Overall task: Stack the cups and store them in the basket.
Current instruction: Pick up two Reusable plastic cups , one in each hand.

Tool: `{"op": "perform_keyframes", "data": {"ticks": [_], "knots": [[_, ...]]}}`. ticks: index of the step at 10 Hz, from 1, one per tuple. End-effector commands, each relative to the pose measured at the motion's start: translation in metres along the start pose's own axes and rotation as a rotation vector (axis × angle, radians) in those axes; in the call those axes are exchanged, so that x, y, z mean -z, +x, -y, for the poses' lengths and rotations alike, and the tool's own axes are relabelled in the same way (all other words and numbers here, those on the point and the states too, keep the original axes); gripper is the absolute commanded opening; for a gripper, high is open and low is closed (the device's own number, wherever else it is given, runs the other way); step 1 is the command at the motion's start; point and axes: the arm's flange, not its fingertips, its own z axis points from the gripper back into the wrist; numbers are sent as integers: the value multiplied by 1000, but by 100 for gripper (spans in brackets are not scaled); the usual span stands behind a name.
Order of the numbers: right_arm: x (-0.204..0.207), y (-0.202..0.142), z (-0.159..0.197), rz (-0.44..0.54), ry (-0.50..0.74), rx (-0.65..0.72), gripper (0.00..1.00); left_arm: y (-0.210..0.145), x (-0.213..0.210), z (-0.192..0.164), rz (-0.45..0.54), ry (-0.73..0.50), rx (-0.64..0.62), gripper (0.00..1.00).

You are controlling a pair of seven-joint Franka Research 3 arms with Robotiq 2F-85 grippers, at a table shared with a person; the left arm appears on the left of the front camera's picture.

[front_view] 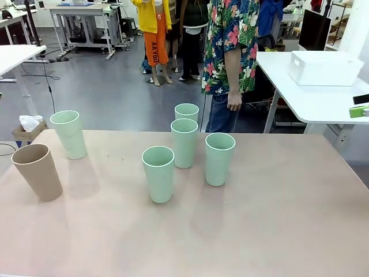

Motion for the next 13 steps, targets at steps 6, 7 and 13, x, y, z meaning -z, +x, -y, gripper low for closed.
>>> {"op": "perform_keyframes", "data": {"ticks": [6, 7, 13], "knots": [[-6, -11, -5, 60, 11, -20, 100, -8, -5, 9, 82, 18, 34, 100], [-4, -10, -4, 41, 5, -5, 100, -9, -7, 8, 72, 43, 21, 100], [-6, -10, -5, 43, 14, -2, 100, -5, -8, 6, 52, 23, 9, 100]]}}
